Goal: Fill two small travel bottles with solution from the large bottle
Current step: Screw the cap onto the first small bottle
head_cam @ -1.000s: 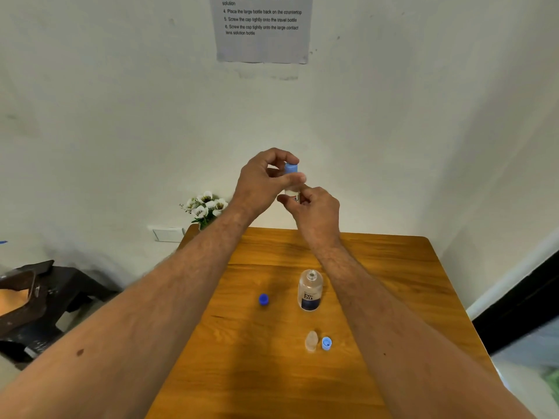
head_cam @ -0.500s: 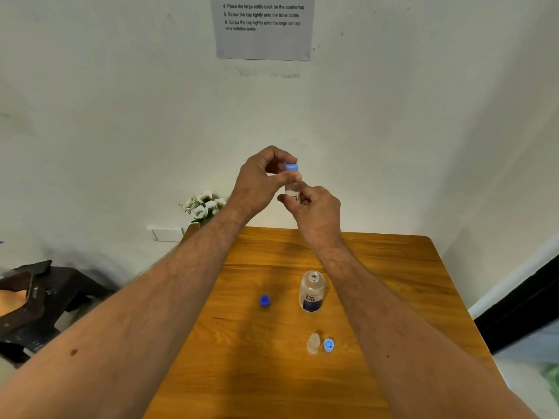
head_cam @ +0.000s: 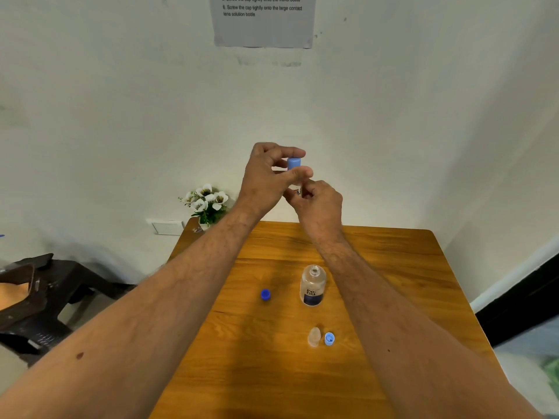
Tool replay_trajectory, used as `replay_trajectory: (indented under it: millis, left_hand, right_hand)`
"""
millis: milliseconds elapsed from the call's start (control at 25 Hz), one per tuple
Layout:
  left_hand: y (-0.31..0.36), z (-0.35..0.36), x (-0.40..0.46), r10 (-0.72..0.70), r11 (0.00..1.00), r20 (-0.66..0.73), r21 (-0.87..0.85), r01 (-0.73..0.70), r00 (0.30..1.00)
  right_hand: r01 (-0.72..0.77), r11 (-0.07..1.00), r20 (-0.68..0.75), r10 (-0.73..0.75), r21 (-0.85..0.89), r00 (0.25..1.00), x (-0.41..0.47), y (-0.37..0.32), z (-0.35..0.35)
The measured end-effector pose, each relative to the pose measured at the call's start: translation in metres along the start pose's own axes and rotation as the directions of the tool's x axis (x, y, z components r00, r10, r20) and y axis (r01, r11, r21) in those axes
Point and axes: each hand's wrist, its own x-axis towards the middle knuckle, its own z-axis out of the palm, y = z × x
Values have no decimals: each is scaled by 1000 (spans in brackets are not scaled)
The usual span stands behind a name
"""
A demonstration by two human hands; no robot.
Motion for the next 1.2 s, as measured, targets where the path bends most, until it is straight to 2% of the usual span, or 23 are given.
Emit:
replay_trajectory:
  millis: [280,480,640,840,1080,1200]
  left_hand:
    - [-7,3,-5,-8,1000,-10,-23,8,1000]
    - [-12,2,-3,-48,997,37,-59,50,998]
    - [-9,6,-6,-38,999,18,-22,39,999]
    - [-10,5,-6,-55,997,29,-51,57,998]
    - [-7,8,-12,-179,981,-65,-93,173,982]
    - [-11,5,-13,-139,990,-53,-17,138,989]
  right_hand:
    - [-13,1000,2,13,19,1000,-3,7,0]
    - [2,1000,23,-2,5,1000,-8,8,0]
    - [-25,1000,29,24,15,999,-7,6,-2]
    - [14,1000,24,-15,6,1000,-8,6,-4]
    - [20,999,28,-19,-26,999,-10,8,-3]
    - [25,1000,54,-25,-3,998,-16,11,-1]
